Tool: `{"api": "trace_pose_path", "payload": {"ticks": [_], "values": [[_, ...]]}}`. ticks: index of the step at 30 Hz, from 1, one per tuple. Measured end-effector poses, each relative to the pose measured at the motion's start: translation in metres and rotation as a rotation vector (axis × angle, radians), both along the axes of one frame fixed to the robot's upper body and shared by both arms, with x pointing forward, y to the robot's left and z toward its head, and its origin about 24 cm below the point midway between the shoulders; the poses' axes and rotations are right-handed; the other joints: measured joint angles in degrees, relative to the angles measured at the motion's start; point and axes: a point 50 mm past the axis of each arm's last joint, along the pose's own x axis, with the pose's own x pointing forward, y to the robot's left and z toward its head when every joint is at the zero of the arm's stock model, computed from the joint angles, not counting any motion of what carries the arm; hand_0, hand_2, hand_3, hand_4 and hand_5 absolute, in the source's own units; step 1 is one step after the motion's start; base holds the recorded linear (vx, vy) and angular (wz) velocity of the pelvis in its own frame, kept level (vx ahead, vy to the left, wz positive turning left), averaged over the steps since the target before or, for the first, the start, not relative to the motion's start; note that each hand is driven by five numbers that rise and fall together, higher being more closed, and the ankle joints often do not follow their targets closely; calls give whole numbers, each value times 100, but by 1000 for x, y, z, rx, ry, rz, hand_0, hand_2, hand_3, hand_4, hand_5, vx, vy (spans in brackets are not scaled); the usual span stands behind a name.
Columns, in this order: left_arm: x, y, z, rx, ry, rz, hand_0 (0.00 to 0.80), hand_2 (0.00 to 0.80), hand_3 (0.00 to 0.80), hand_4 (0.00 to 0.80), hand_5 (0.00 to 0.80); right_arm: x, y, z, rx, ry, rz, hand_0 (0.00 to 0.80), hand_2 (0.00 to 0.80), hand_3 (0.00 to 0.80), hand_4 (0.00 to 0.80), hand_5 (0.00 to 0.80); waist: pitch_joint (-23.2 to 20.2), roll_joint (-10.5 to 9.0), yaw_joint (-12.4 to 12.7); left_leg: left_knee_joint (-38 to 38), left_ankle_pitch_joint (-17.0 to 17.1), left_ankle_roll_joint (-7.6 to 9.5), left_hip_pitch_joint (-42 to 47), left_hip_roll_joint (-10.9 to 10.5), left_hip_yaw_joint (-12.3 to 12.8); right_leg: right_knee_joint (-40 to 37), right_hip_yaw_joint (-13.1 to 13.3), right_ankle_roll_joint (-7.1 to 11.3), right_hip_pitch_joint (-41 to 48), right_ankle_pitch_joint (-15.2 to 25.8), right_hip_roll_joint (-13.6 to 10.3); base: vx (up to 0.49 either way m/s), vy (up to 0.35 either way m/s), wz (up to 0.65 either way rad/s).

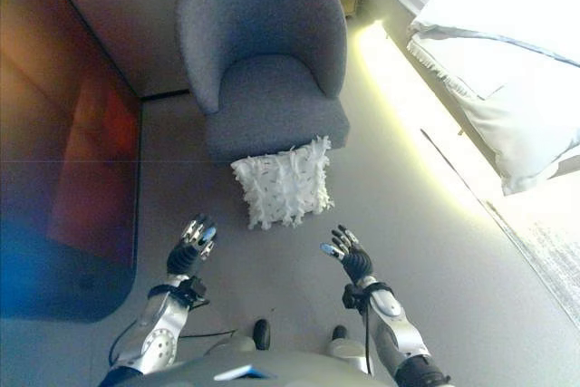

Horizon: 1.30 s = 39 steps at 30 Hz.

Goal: Pick up the cushion and take it to the sofa

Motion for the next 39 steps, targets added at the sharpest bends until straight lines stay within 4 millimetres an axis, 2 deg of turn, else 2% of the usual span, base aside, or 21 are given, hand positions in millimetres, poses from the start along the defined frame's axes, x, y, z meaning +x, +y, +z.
{"api": "trace_pose_path", "payload": {"ticks": [23, 29, 32, 34, 37, 39], "values": [[-2, 0, -1, 31, 13, -20, 0, 0, 0, 0, 0, -1, 0, 0, 8, 2, -3, 0, 0, 0, 0, 0, -2, 9, -1, 17, 3, -6, 16, 1, -2, 4, -7, 2, 28, -3, 6, 9, -12, 0], [-2, -2, -1, 19, 8, -30, 0, 0, 0, 0, 0, -7, -2, -3, 3, 20, -10, 0, 0, 0, 0, 0, 175, -50, -19, 613, -95, -64, -284, -37, 18, 41, -10, -40, 49, -56, 12, 3, 48, 10], [3, -5, 1, 6, -15, -53, 0, 0, 0, 0, 0, -9, -11, -6, -18, 32, -27, 0, 0, 0, 0, 0, 311, 47, -12, 630, -147, 8, -404, 6, 171, 221, -11, -78, -103, -80, 17, 27, 244, 19], [2, -4, 0, 10, -5, -47, 0, 0, 0, 0, 0, -8, -15, -6, -20, 34, -48, 0, 0, 0, 0, 0, 331, 103, -10, 540, -120, 54, -417, -25, 206, 379, -6, -40, -216, -107, -8, 85, 224, -6], [2, -2, 0, 14, -8, -40, 0, 0, 0, 0, 0, -8, -14, -6, -11, 32, -55, 0, 0, 0, 0, 0, 327, 94, -11, 358, -51, 153, -397, -109, 266, 633, 27, 43, -356, -219, -145, 67, 229, 0], [1, -1, 0, 17, -10, -37, 0, 0, 0, 0, 0, -9, -11, -7, -6, 33, -52, 0, 0, 0, 0, 0, 354, 56, -8, 368, -22, 226, -405, -200, 319, 1112, -19, 89, -562, -417, -309, 16, 230, 3]]}}
